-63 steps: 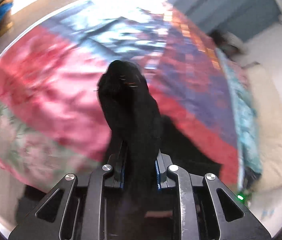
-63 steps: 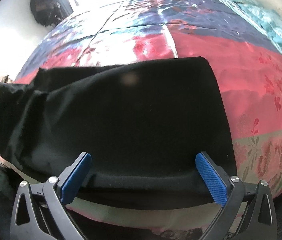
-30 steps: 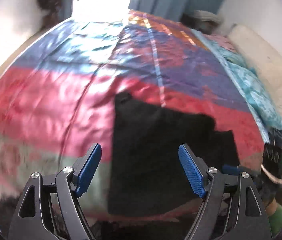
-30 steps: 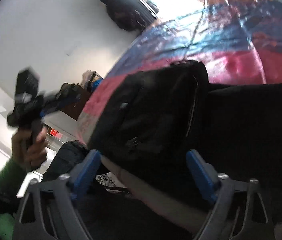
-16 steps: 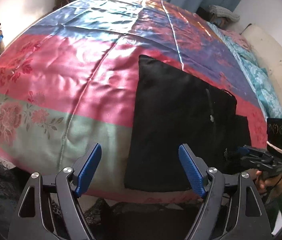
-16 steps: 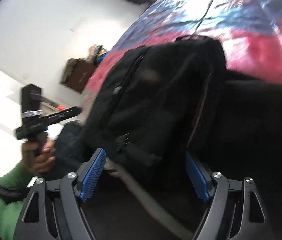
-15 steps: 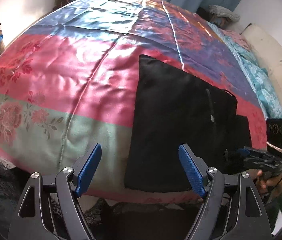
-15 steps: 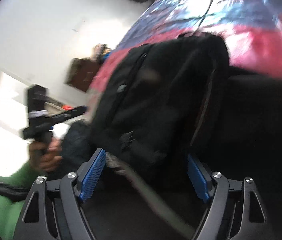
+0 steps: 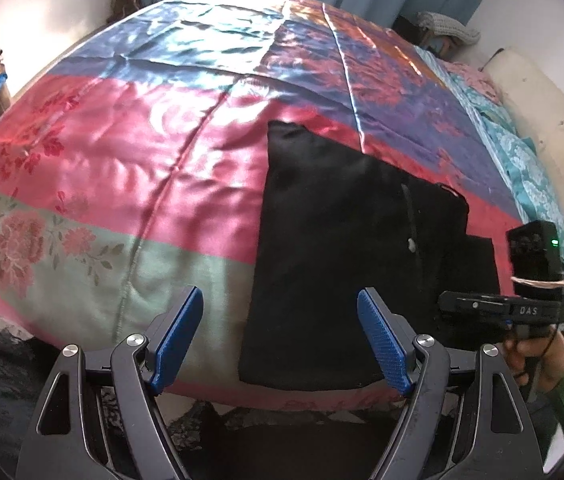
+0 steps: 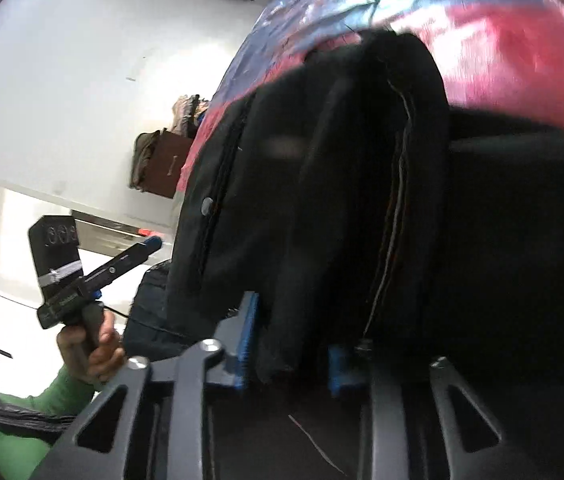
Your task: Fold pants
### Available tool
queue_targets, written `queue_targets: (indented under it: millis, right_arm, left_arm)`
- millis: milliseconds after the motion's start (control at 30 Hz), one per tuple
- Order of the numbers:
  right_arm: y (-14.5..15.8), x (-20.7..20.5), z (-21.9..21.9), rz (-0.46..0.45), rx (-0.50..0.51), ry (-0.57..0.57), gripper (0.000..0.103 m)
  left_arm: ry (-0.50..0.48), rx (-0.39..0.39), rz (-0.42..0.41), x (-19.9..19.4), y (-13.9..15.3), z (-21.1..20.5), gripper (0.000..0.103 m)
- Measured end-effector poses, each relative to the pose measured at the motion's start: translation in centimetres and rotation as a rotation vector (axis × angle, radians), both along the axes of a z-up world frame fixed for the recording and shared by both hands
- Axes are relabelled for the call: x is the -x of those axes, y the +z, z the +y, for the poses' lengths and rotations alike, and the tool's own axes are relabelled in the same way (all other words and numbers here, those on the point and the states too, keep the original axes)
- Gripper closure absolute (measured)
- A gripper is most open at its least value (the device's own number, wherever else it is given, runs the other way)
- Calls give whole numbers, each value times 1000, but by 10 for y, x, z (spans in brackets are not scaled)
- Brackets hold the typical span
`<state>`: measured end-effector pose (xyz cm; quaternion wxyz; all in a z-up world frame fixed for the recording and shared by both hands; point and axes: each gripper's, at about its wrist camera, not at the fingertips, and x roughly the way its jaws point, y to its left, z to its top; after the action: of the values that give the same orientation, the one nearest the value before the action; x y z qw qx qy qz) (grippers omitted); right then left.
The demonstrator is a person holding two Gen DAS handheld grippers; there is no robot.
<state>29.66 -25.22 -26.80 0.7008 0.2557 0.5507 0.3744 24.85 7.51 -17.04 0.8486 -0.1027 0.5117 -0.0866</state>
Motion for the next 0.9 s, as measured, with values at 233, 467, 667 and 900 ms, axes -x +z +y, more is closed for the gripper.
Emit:
queue_targets:
  millis: [233,467,667,900]
  right_arm:
    - [87,17,-14,-186,-31,-10,86]
    - [112,36,-57,-225,39,-42,86]
    - [78,50,-105,-167,103,-136,86]
    - [0,53,-146,-53,136,-276,86]
  left_arm:
    - [23,3,-22,1,10,11,22]
    - [-24,-15,-64,5,20,-4,21]
    - [-99,-32,-72,8,18,-30,21]
    - [-269,-116,-93,15,8,-88,20]
